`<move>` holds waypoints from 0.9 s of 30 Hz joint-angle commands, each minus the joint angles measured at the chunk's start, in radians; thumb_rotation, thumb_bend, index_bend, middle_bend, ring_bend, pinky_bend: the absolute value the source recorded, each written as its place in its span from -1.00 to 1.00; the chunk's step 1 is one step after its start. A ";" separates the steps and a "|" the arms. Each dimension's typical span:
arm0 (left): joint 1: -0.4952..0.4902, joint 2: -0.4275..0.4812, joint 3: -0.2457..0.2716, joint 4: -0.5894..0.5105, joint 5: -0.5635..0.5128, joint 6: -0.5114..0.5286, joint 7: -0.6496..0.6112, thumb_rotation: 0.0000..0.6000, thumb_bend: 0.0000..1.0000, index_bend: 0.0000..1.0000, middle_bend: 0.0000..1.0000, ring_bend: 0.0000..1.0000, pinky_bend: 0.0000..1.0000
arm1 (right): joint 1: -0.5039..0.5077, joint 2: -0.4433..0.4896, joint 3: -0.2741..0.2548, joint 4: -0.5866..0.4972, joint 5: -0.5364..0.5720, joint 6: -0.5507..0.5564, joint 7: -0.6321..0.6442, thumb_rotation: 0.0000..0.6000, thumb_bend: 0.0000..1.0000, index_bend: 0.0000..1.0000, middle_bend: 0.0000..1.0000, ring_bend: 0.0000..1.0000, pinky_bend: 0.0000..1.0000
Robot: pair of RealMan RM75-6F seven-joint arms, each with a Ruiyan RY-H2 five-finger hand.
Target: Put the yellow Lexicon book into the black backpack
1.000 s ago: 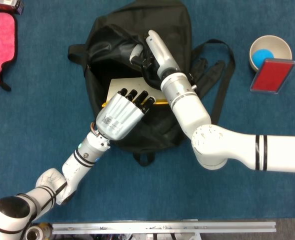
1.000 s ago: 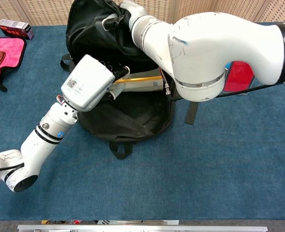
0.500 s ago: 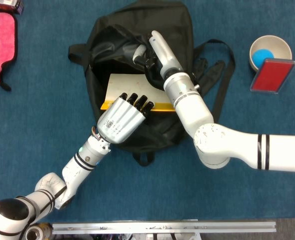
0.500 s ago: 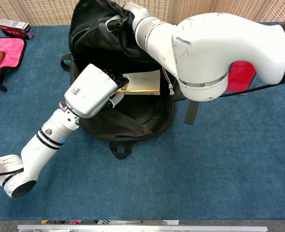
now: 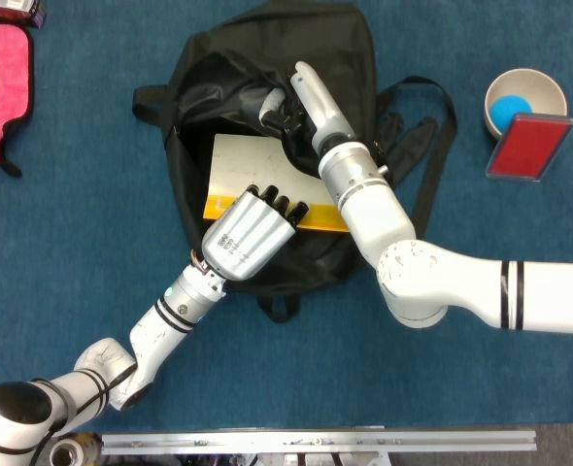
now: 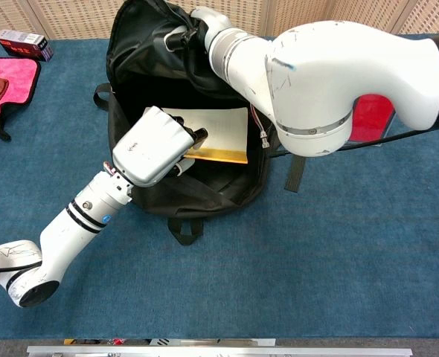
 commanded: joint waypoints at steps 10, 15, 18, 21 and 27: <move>-0.028 -0.013 -0.038 -0.011 -0.031 -0.053 0.041 1.00 -0.50 0.60 0.61 0.44 0.90 | -0.001 0.005 0.001 -0.003 0.006 0.001 0.003 1.00 1.00 0.27 0.29 0.30 0.73; -0.030 -0.020 -0.038 -0.010 -0.034 -0.061 0.059 1.00 -0.50 0.60 0.61 0.44 0.90 | -0.004 0.008 0.002 -0.007 0.006 -0.001 0.008 1.00 1.00 0.27 0.29 0.31 0.73; -0.035 -0.021 -0.045 -0.012 -0.041 -0.071 0.065 1.00 -0.50 0.60 0.61 0.43 0.90 | -0.003 0.008 0.002 -0.006 0.007 -0.001 0.009 1.00 1.00 0.27 0.29 0.31 0.73; -0.043 -0.019 -0.058 -0.019 -0.053 -0.086 0.076 1.00 -0.50 0.58 0.60 0.43 0.89 | -0.003 0.007 0.000 -0.002 0.006 -0.001 0.009 1.00 1.00 0.27 0.29 0.30 0.73; -0.036 0.000 -0.069 -0.085 -0.083 -0.129 0.146 1.00 -0.50 0.46 0.58 0.36 0.87 | 0.000 0.006 0.000 -0.002 0.012 0.000 0.008 1.00 1.00 0.27 0.29 0.31 0.73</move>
